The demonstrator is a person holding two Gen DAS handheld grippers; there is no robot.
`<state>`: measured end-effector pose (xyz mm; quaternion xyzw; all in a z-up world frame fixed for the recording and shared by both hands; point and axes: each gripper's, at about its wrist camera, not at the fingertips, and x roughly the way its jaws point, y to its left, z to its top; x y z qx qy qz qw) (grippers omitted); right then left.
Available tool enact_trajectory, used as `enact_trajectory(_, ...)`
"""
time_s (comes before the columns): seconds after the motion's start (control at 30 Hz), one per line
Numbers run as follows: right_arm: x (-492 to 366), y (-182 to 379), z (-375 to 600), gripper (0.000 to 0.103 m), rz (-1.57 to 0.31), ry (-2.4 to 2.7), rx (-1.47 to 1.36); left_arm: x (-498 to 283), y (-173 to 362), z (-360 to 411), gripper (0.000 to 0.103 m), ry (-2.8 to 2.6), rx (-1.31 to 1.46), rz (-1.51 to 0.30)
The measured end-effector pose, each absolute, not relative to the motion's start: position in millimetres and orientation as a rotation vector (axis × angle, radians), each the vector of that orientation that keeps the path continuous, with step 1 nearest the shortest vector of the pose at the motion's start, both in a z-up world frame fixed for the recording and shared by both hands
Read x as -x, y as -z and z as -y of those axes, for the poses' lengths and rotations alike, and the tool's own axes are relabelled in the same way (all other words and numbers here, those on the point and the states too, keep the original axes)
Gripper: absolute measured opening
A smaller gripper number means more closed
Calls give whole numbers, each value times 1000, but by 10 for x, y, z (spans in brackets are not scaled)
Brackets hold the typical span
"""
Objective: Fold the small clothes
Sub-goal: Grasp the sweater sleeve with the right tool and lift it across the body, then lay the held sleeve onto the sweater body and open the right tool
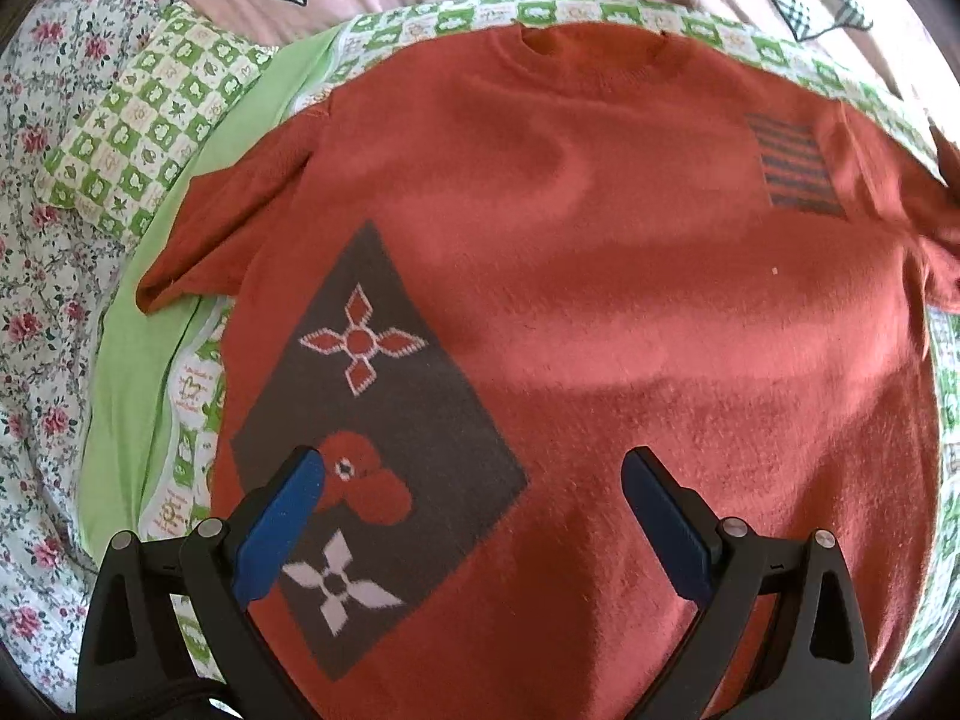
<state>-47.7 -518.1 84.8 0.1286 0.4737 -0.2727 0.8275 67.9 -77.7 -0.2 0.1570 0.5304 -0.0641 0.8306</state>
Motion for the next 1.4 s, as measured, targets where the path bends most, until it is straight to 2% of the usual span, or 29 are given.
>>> enact_trajectory(0.23,-347,-1024,4098,7,-957,342,-267,-926,-76,515,100,169,-263,-1100)
enact_trajectory(0.6,-1463,-425,2483,7,-1036,58,-311,-1280,-171,-6,100,239,-159,-1097)
enact_trajectory(0.7,-1497,-235,2395,21,-1088,46,-339,-1326,-180,-45,100,281,-154,-1102)
enact_trajectory(0.73,-1467,-183,2395,35,-1097,40,-367,-1341,-180,-43,100,294,-153,-1103)
enact_trajectory(0.77,-1431,-168,2389,41,-1096,40,-378,-1363,-177,-28,100,315,-151,-1107)
enact_trajectory(0.93,-1031,-250,2611,42,-1077,110,-432,-1464,-168,207,100,429,-121,-1127)
enact_trajectory(1.07,-646,-355,2948,47,-1061,255,-439,-1448,-219,718,100,548,-135,-1107)
enact_trajectory(1.27,-393,-274,3424,48,-1075,380,-472,-1608,-40,1603,100,568,-248,-1077)
enact_trajectory(1.33,-420,-214,3468,48,-1087,363,-471,-1745,109,1776,96,501,-304,-1092)
enact_trajectory(1.4,-473,-142,3456,48,-1110,349,-454,-1915,235,1786,81,402,-371,-1097)
